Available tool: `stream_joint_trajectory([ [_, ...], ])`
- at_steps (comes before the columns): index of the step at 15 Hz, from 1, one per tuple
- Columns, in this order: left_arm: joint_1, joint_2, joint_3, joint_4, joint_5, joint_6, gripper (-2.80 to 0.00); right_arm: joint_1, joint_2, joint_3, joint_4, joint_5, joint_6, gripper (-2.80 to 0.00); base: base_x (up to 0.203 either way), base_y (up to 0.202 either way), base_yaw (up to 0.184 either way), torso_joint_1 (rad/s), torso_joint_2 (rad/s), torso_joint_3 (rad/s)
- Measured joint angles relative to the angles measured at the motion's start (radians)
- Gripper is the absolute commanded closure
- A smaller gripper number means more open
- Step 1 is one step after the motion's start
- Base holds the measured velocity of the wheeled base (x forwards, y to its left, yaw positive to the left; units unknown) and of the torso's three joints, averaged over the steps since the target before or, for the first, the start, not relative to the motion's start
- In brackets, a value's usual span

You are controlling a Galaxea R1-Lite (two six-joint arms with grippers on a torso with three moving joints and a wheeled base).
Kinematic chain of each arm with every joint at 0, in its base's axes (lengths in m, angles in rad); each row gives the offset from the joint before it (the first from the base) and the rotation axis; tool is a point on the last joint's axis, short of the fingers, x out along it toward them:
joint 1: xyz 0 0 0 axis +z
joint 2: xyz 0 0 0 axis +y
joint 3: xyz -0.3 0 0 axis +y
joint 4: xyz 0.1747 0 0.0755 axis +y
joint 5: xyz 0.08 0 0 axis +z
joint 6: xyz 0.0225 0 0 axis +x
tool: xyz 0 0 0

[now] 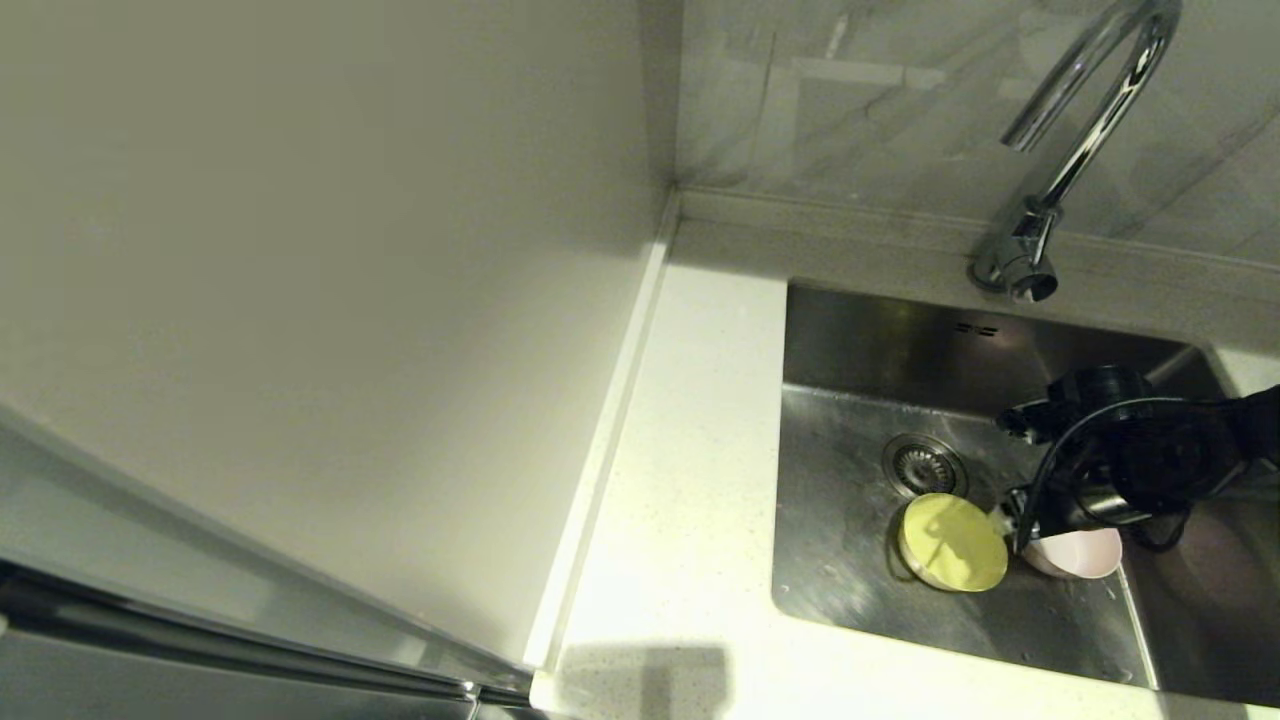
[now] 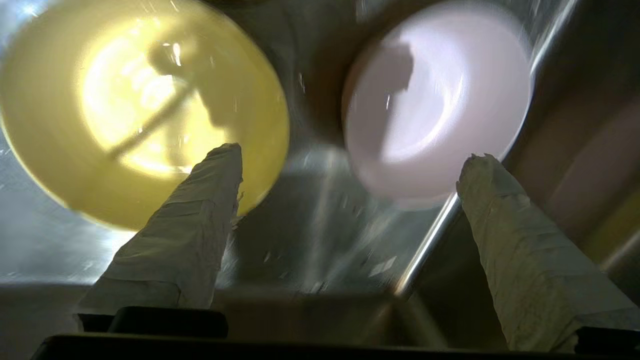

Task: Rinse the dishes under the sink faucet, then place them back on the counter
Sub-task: Put a bowl back to the table from the sink

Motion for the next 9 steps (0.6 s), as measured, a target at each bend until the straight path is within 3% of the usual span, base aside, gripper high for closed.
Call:
stream_joint_trajectory([
  [4, 0.0, 0.0, 0.0, 0.0, 0.0, 0.0, 0.0, 0.0, 0.035, -0.16, 0.273, -0.01, 0.198, -2.8, 0.0, 0.0, 0.0, 0.0, 0.0, 0.0],
  [9, 0.0, 0.0, 0.0, 0.0, 0.0, 0.0, 0.0, 0.006, 0.133, -0.313, 0.31, -0.023, 0.349, -2.8, 0.0, 0.0, 0.0, 0.0, 0.0, 0.0],
])
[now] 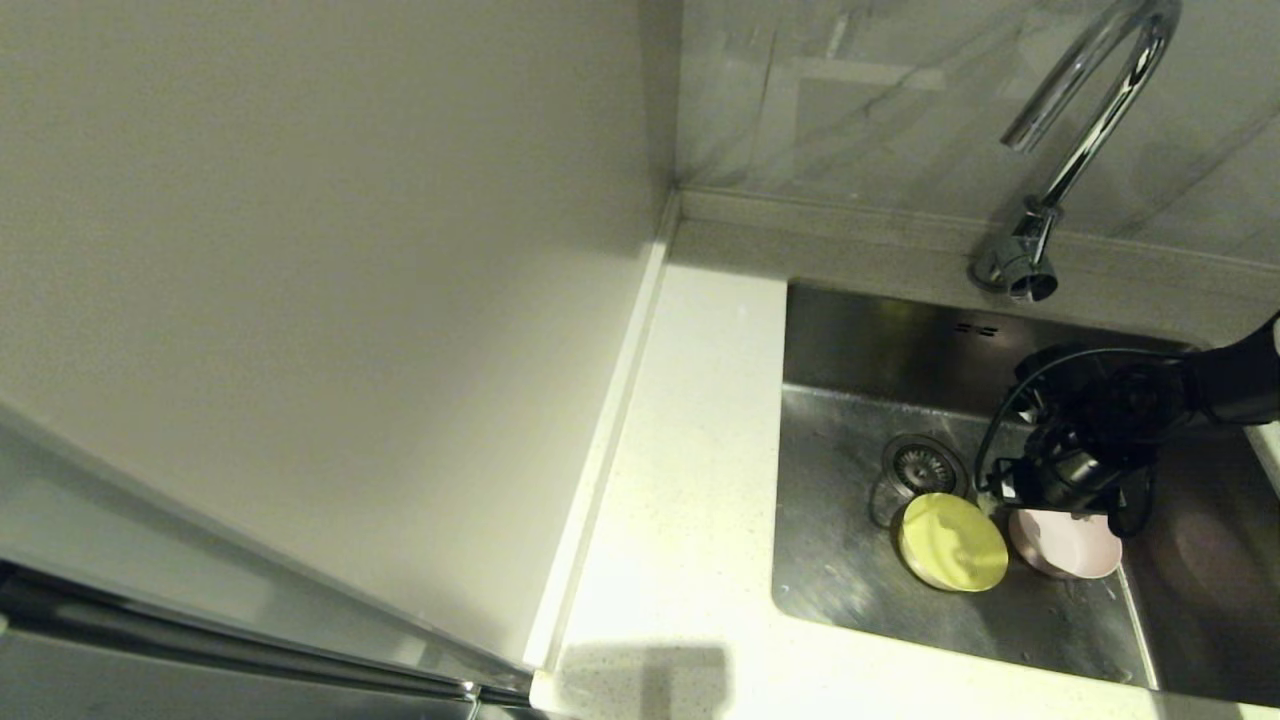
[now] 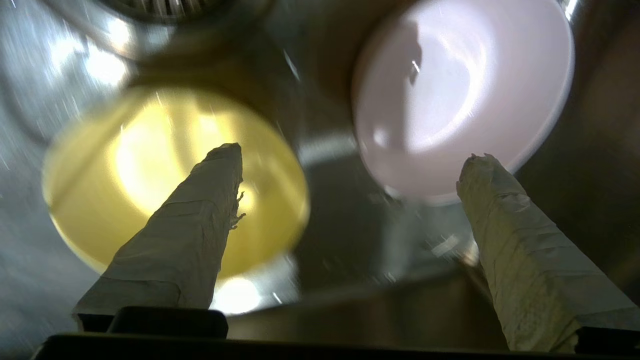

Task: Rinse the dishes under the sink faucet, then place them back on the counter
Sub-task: Put a bowl back to the table from the sink

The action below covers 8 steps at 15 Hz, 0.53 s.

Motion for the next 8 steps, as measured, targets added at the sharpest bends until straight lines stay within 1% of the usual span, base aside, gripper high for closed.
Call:
stream_joint_trajectory([
  [3, 0.0, 0.0, 0.0, 0.0, 0.0, 0.0, 0.0, 0.007, 0.08, -0.111, 0.0, -0.022, 0.074, -2.8, 0.0, 0.0, 0.0, 0.0, 0.0, 0.0],
  [4, 0.0, 0.0, 0.0, 0.0, 0.0, 0.0, 0.0, 0.008, 0.11, -0.154, 0.0, -0.049, 0.089, -2.8, 0.0, 0.0, 0.0, 0.0, 0.0, 0.0],
  [7, 0.0, 0.0, 0.0, 0.0, 0.0, -0.001, 0.0, -0.009, 0.181, -0.247, -0.007, -0.139, 0.096, -2.8, 0.0, 0.0, 0.0, 0.0, 0.0, 0.0],
  [8, 0.0, 0.0, 0.0, 0.0, 0.0, 0.0, 0.0, -0.02, 0.197, -0.266, -0.007, -0.152, 0.096, -2.8, 0.0, 0.0, 0.0, 0.0, 0.0, 0.0],
])
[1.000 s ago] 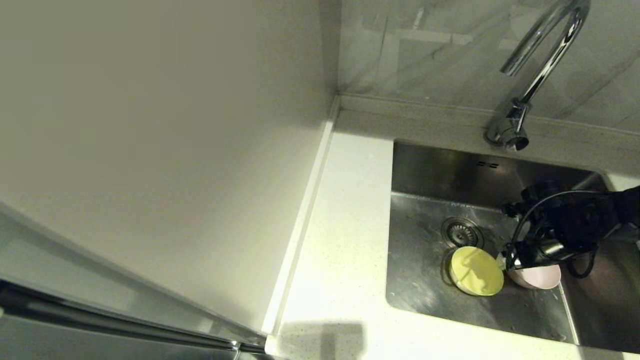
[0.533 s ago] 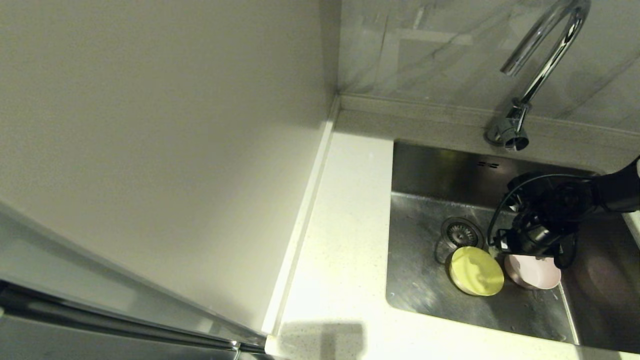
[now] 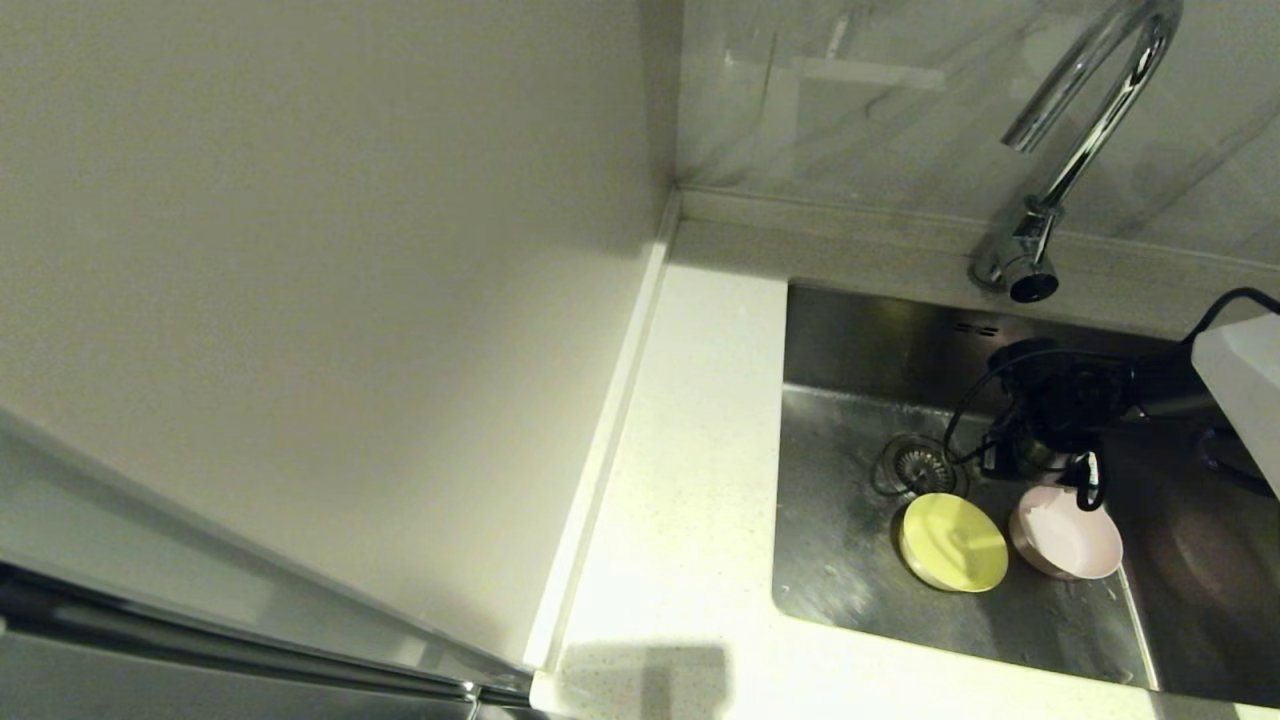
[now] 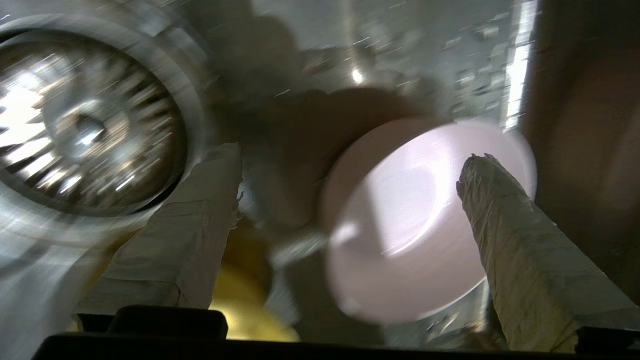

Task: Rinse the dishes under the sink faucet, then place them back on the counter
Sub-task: Put a bowl back to the table from the sink

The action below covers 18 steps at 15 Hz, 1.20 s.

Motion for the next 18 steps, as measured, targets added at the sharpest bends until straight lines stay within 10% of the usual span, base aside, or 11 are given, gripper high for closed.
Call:
stream_joint_trajectory([
  [18, 0.0, 0.0, 0.0, 0.0, 0.0, 0.0, 0.0, -0.006, 0.015, 0.141, -0.001, -0.037, 0.056, -2.8, 0.0, 0.0, 0.0, 0.0, 0.0, 0.0],
])
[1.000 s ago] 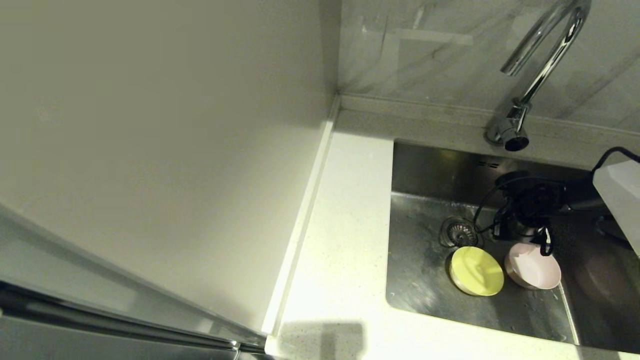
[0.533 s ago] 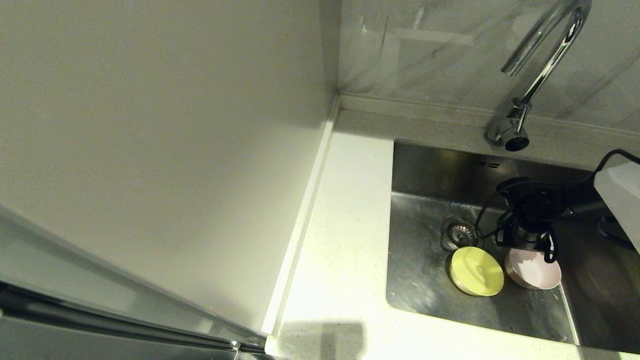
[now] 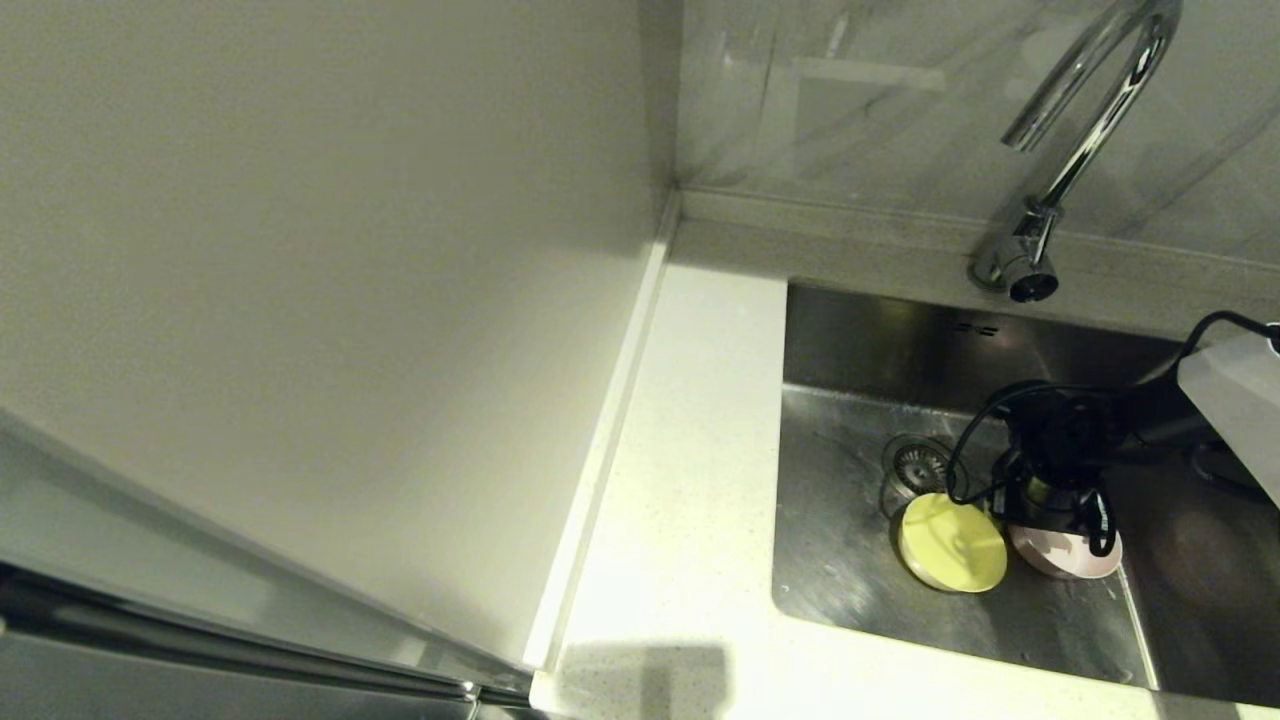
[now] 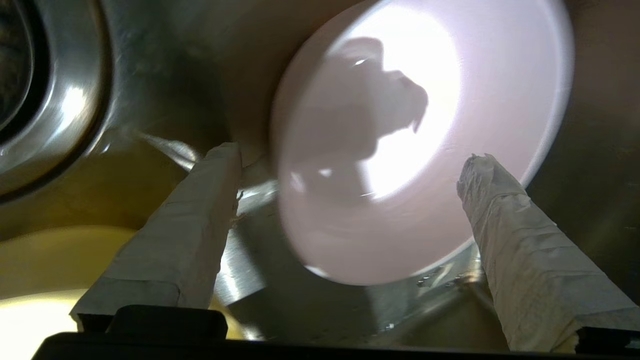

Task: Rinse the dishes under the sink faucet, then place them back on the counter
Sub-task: Put a bowl back to the table from the sink

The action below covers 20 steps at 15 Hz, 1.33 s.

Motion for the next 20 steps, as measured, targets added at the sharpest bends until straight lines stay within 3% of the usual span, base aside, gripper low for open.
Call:
stream_joint_trajectory([
  [7, 0.0, 0.0, 0.0, 0.0, 0.0, 0.0, 0.0, 0.026, 0.057, -0.086, 0.007, 0.049, -0.006, -2.8, 0.0, 0.0, 0.0, 0.0, 0.0, 0.0],
  [8, 0.0, 0.0, 0.0, 0.0, 0.0, 0.0, 0.0, 0.026, 0.062, -0.1, 0.005, 0.049, -0.007, 0.0, 0.0, 0.0, 0.0, 0.0, 0.0, 0.0],
  [12, 0.0, 0.0, 0.0, 0.0, 0.0, 0.0, 0.0, 0.026, 0.057, -0.122, -0.005, 0.054, -0.067, 0.0, 0.0, 0.0, 0.0, 0.0, 0.0, 0.0],
  [20, 0.0, 0.0, 0.0, 0.0, 0.0, 0.0, 0.0, 0.012, 0.009, -0.106, 0.001, 0.051, -0.069, 0.0, 0.0, 0.0, 0.0, 0.0, 0.0, 0.0],
])
